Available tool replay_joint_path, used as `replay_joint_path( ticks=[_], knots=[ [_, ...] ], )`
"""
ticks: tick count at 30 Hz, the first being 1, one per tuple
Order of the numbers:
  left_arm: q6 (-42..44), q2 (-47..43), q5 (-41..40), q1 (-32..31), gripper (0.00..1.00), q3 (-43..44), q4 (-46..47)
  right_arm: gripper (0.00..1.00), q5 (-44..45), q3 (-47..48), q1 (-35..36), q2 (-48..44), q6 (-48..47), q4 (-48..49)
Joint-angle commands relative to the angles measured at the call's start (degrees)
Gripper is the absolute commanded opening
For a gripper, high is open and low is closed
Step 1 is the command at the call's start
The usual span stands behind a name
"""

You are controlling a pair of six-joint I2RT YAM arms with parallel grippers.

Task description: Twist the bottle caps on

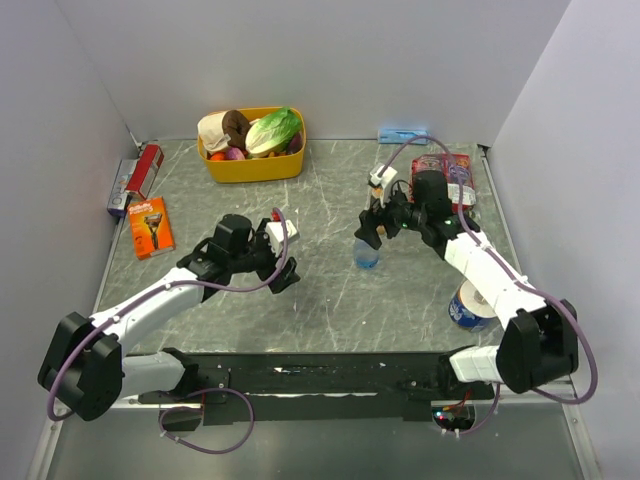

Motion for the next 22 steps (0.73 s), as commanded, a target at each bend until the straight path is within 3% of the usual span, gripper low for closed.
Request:
replay_joint_path(
  ticks=[1, 4, 8, 12, 22],
  knots=[
    [1.6, -0.3, -0.2, 1.1, 0.96, 2.3, 1.5, 1.0, -4.6, 5.2, -0.1, -4.7, 1.8, -3.6],
    [0.8, -0.8, -2.3, 2.2, 0.96, 2.3, 2.4, 1.0, -4.0, 5.9, 0.1, -7.0, 4.7, -5.5],
    [-1.4, -1.5, -4.8, 3.2, 0.96, 2.0, 4.8, 1.0, 5.9, 6.0, 1.5, -10.4, 11.8, -4.9],
    [-4.2, -2.6, -6.5, 4.9, 0.96, 1.0, 8.7, 1.0, 19.2, 11.0, 3.7, -10.7, 15.8, -10.6],
    [-6.9, -1.4, -15.5, 5.5, 0.96, 2.6, 11.3, 1.0, 23.5, 11.4, 3.9, -14.2, 14.7, -13.2]
  ],
)
